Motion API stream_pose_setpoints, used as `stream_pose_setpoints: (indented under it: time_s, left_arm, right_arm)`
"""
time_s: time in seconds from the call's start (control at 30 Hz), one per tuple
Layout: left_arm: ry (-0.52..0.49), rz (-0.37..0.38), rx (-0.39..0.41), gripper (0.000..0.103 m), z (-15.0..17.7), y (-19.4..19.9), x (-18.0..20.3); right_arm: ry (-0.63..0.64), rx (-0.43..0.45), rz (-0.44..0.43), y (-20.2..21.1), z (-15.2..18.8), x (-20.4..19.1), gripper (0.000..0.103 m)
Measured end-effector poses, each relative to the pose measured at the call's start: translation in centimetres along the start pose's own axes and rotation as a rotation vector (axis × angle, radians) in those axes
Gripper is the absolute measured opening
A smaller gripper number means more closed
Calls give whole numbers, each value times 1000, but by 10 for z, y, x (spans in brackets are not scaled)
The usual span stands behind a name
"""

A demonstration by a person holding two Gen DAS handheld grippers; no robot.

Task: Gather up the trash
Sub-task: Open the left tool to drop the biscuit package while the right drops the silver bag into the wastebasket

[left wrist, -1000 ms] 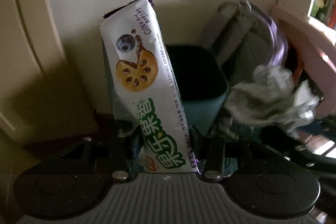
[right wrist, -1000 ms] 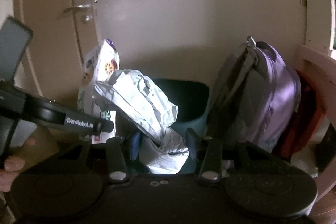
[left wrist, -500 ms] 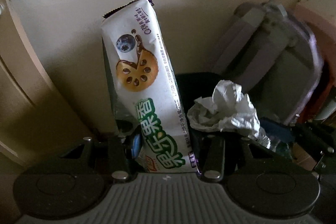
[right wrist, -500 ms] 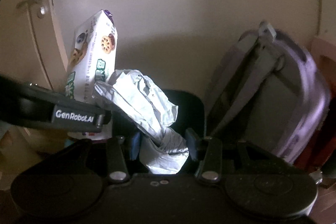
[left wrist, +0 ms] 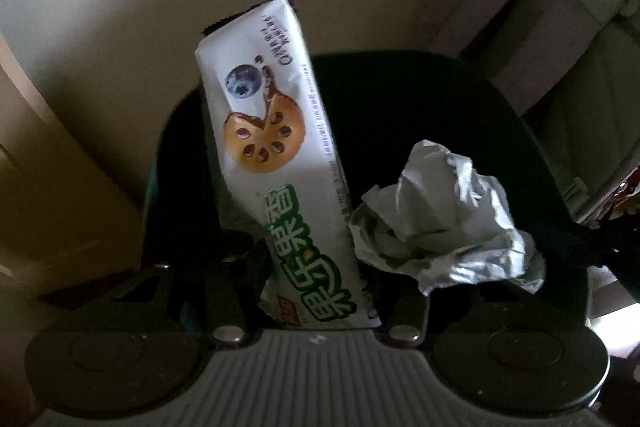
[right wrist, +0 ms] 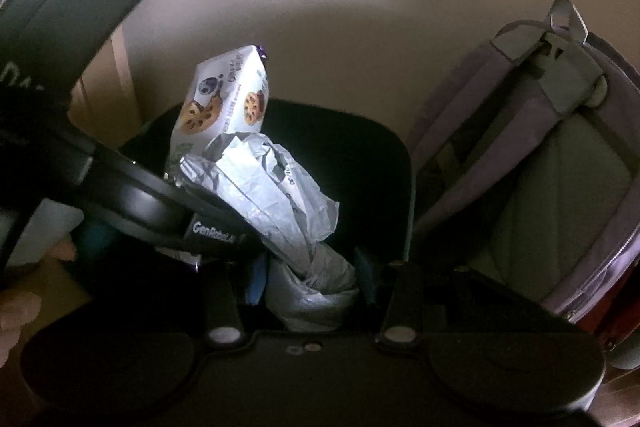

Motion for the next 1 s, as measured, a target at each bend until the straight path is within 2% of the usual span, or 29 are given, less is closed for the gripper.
stream_pose_setpoints:
  time_s: [0.17,0.23,0.3,0.53,0.7,0.83,1.0]
  left_arm:
    - [22,0,-4,57,2,-2,-6]
    - [24,-1,1,61,1,-1,-9]
    - [19,-16,20,69,-4,-5,-7]
    - [40,-18,49,75,-1,9,-7]
    - [47,13,105,75,9,42,-6]
    - [47,21,161,75,25,77,-6]
    - [60,35,201,78,58,115,-6]
  right_arm:
    - [51,5,9,4,5,-6,48]
    - [66,10,20,6,4,-7,47]
    - [78,10,29,8,1,-7,51]
    - [112,40,22,35,3,-15,59]
    - [82,87,-13,75,5,-20,59]
    - [88,116,-23,115,18,-26,60]
    - [60,110,-48,131,34,-15,61]
Point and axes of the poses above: each gripper's, at about its wrist camera, not at the fingertips, and y roughly against the way its jaws point, x to its right, z to its underside, the point moved 7 cm from there along -y, roughly the way its jaws point, and after that the axes turned 2 degrees about y, right-handed, at the moved point
